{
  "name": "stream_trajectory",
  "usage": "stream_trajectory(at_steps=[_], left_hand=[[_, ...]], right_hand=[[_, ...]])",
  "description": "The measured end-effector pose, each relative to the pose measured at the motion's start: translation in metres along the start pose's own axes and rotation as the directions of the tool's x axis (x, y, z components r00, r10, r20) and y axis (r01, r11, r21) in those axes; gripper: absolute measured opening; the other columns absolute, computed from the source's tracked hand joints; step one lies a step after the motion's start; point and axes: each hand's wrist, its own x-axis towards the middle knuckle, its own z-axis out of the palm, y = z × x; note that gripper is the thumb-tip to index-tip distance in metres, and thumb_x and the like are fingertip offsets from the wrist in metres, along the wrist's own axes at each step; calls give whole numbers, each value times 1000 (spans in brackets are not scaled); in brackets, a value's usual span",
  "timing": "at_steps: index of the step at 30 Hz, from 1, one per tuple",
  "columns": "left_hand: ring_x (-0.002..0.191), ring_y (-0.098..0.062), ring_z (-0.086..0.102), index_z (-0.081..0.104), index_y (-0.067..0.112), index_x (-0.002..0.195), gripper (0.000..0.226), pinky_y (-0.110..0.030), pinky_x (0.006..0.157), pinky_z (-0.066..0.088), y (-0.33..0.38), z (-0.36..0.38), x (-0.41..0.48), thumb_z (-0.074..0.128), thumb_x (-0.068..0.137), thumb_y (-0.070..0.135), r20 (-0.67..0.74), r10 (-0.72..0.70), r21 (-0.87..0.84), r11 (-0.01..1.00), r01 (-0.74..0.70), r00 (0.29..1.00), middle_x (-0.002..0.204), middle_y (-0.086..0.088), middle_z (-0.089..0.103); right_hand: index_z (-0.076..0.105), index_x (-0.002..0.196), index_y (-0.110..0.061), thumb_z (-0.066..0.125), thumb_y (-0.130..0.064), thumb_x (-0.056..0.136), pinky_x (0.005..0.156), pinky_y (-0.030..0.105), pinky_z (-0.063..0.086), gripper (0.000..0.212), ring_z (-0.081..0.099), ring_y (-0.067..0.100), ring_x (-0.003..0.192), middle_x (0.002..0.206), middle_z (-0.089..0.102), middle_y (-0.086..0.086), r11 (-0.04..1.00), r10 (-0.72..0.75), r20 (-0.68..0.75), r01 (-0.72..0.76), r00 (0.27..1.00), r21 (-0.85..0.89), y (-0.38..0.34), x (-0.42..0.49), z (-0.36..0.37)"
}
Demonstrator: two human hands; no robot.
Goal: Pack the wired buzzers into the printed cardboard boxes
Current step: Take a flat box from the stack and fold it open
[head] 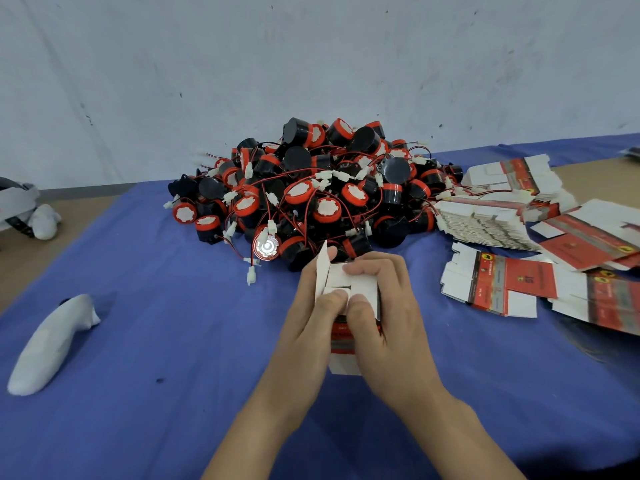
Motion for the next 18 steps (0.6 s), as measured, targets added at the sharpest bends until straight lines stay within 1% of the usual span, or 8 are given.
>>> stream_trajectory(at_steps=[4,6,8,10,11,13,15,18], left_hand=[[96,2,64,47,35,142,56,-10,71,51,-6,1,-4,36,90,18,-21,55,115,992,-53,998,109,21,67],[97,2,64,45,27,145,56,-10,71,51,-7,0,-4,37,90,22,-17,38,104,994,-36,999,107,18,68],[108,3,62,42,38,146,54,-13,80,53,-6,0,-3,39,92,37,-8,11,49,999,-11,1000,118,20,66],[122,-2,58,50,50,138,46,-23,93,52,-1,1,-1,43,93,58,7,-45,-32,998,46,999,131,17,63],[124,-6,59,58,51,130,45,-27,97,51,1,1,1,45,90,68,10,-83,-82,993,83,997,131,13,65],[121,-10,63,69,49,115,54,-27,95,53,6,1,5,42,83,83,-4,-151,-166,975,148,989,124,8,71],[113,-14,68,75,44,107,56,-27,87,56,8,0,8,44,77,80,-1,-211,-223,953,205,978,117,4,74],[107,-24,70,69,21,122,57,-29,76,56,8,-2,10,52,86,62,53,-277,-268,922,281,959,121,-13,71]], right_hand=[[54,117,-19,40,-34,85,76,26,51,37,55,12,109,122,44,-15,999,-40,48,41,998,-24,0,-1,-1],[54,117,-19,40,-33,86,76,25,51,36,55,12,110,123,44,-14,999,-46,56,47,997,-13,1,-1,-2],[54,116,-20,40,-33,86,78,23,50,35,54,11,111,123,46,-13,999,-53,53,53,997,-2,1,0,-5],[53,116,-19,40,-33,86,80,22,49,35,53,9,111,122,46,-11,998,-61,49,62,997,-20,3,2,-9],[53,116,-20,40,-33,86,81,23,48,35,53,10,112,122,46,-12,997,-59,50,61,997,-37,5,3,-11],[50,116,-24,40,-35,86,81,20,47,33,51,9,114,123,44,-14,995,-64,58,68,996,-79,7,4,-15],[50,117,-24,40,-36,86,80,13,44,35,49,4,114,124,43,-14,986,-88,79,98,993,-134,9,3,-18],[53,120,-16,42,-36,85,84,5,37,42,47,1,113,126,40,-14,964,-114,129,141,985,-225,13,2,-21]])
